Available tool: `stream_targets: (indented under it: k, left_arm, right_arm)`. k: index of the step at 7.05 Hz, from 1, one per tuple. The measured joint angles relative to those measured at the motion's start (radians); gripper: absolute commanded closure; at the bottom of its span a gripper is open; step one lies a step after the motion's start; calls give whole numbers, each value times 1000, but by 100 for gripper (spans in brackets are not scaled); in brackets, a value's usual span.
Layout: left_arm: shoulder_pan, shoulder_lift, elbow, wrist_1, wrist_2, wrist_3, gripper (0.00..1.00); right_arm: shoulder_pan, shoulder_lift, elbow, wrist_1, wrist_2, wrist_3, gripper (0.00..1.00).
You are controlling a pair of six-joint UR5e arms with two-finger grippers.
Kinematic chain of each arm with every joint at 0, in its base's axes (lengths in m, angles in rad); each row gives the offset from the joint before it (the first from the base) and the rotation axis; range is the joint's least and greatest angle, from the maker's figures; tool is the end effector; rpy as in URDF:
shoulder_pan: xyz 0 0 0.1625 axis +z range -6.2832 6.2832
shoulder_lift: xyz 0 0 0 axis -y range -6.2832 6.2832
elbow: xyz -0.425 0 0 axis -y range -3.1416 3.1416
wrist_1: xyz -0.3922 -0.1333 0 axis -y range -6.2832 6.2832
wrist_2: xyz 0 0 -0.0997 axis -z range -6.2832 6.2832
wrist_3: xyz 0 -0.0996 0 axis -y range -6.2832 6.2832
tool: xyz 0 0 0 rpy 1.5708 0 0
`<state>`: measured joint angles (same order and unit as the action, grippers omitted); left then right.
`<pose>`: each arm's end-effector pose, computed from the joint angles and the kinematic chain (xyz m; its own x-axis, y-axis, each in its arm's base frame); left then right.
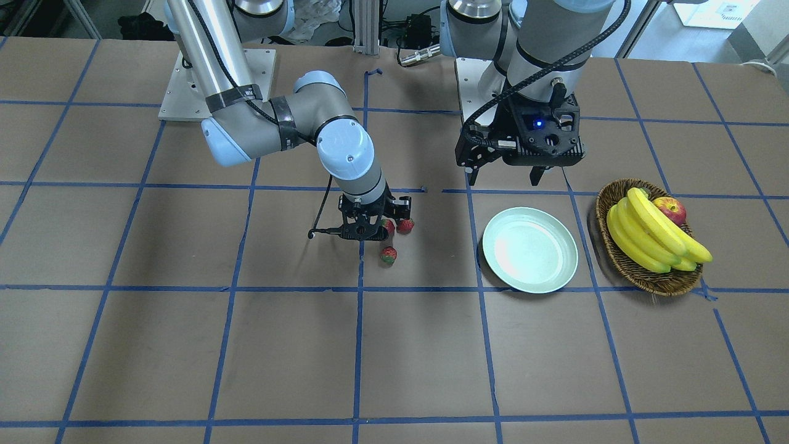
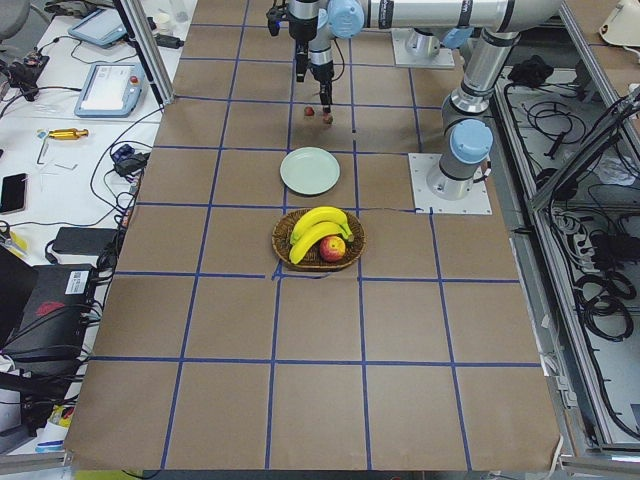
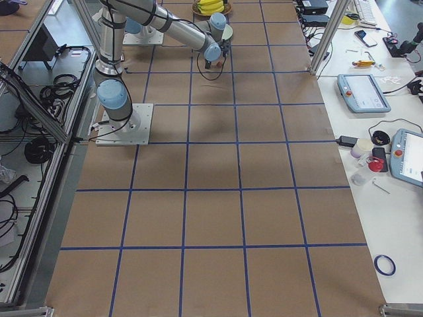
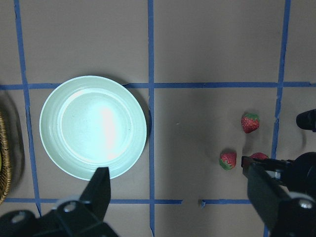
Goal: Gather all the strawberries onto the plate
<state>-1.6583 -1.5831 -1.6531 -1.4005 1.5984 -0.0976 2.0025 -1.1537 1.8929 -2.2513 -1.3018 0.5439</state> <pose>-0.1740 -0.4893 0.4587 -0.9997 -0.0119 -0.0200 -0.0103 0.9969 -0.0779 0.3777 -0.4381 0.1851 -0.9710 0.1361 -0.1967 0.0991 0.9773 0.1875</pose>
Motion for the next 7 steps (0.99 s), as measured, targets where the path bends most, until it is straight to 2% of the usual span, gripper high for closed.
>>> stream_targets:
  k: [2,3,5,7]
  left_arm:
    - [1,0,0,0,0,1,0]
    - [1,0,0,0,0,1,0]
    - [0,-2,-1,0,0,1,0]
    - [-5,-7,-3,-1,1,-6,0]
  right_arm:
    - [-20,-16,-39,60,-43,5,0]
    - [-50,-45,-82,151,-91,0,0]
    - [-158,-144,-148,305,-180,-35,0]
    - [-269,-246,-165,387,-237,-172,0]
